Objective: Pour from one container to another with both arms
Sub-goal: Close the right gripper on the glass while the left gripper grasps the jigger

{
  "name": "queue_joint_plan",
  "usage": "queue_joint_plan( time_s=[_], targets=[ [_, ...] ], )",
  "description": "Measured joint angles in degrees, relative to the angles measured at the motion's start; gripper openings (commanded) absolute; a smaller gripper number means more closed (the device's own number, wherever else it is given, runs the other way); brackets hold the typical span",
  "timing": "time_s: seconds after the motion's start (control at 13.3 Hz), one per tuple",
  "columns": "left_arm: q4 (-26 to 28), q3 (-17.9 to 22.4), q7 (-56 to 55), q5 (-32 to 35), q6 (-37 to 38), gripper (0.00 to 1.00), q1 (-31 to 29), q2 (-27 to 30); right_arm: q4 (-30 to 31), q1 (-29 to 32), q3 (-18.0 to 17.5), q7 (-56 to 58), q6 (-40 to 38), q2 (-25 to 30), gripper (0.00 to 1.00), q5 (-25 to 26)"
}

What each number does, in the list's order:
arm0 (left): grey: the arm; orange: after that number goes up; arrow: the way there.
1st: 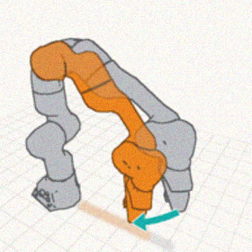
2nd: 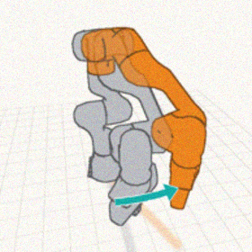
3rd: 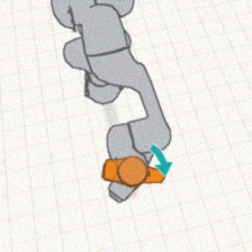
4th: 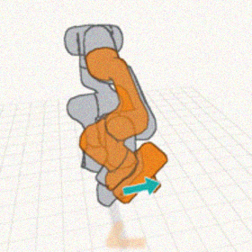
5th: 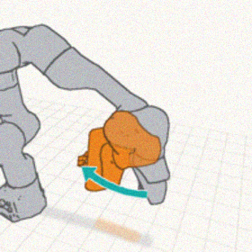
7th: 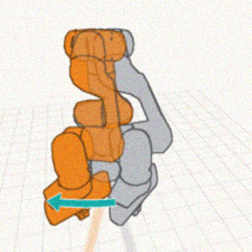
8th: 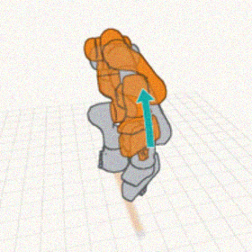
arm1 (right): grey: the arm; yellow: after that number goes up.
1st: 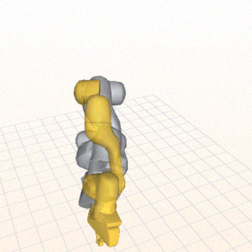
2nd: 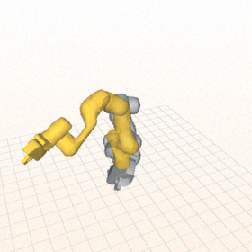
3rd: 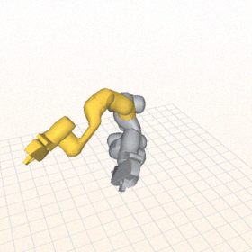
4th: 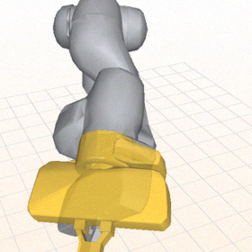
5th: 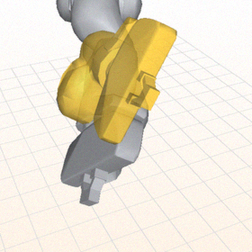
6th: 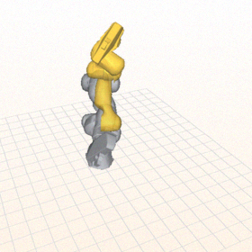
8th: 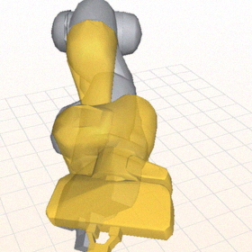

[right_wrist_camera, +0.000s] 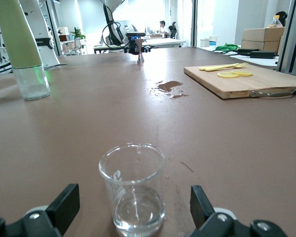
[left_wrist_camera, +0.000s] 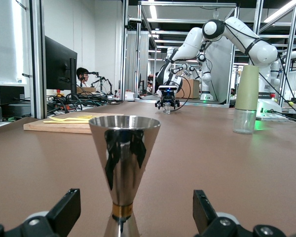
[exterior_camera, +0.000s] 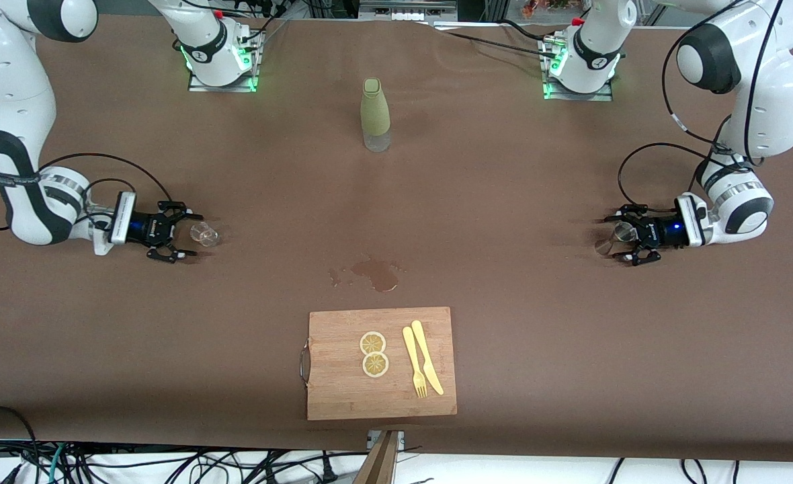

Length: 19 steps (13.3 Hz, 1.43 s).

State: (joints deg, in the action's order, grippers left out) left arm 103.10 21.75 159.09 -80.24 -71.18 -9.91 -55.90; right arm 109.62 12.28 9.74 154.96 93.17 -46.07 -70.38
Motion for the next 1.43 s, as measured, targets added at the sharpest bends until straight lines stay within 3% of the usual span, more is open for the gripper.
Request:
queue_joint_plan(
  time_s=[0.23, 0.38, 0.45, 0.6, 0.75, 0.98, 1.13, 1.36, 1.43],
  targets=[
    [0.0, 0.0, 0.0, 0.0, 0.0, 0.87, 0.2, 0.0, 1.4, -1.4, 0.0, 0.3, 1.0, -0.2, 0.98, -1.8],
    [0.0, 0.1, 0.0, 0.0, 0.0, 0.82, 0.1, 0.0, 1.4, -1.9, 0.0, 0.3, 1.1, -0.2, 0.79, -3.0],
    [0.0, 0.1, 0.0, 0.0, 0.0, 0.77, 0.1, 0.0, 1.4, -2.1, 0.0, 0.3, 1.1, -0.2, 0.49, -3.1],
    [0.0, 0.3, 0.0, 0.0, 0.0, 0.76, 0.1, 0.0, 1.4, -2.3, 0.0, 0.3, 1.2, -0.2, 0.26, -3.2],
    [0.0, 0.4, 0.0, 0.0, 0.0, 0.76, 0.1, 0.0, 1.4, -2.6, 0.0, 0.2, 1.2, -0.2, 0.19, -3.8],
    [0.0, 0.6, 0.0, 0.0, 0.0, 0.5, 0.1, 0.0, 1.4, -3.4, -0.3, -0.3, 1.1, -0.3, 0.1, -4.6],
    [0.0, 0.6, 0.0, 0.0, 0.0, 0.5, 0.1, -0.1, 1.4, -4.0, -0.8, -0.6, 0.9, -0.3, 0.05, -4.7],
    [0.0, 0.6, 0.0, 0.0, 0.0, 0.31, 0.1, -0.1, 1.3, -4.4, -1.6, -3.1, -0.9, -0.3, 0.01, -4.8],
    [0.0, 0.6, 0.0, 0.0, 0.0, 0.2, 0.1, -0.1, 1.0, -4.5, -2.1, -4.5, -1.9, -0.3, 0.01, -4.8]
  ],
)
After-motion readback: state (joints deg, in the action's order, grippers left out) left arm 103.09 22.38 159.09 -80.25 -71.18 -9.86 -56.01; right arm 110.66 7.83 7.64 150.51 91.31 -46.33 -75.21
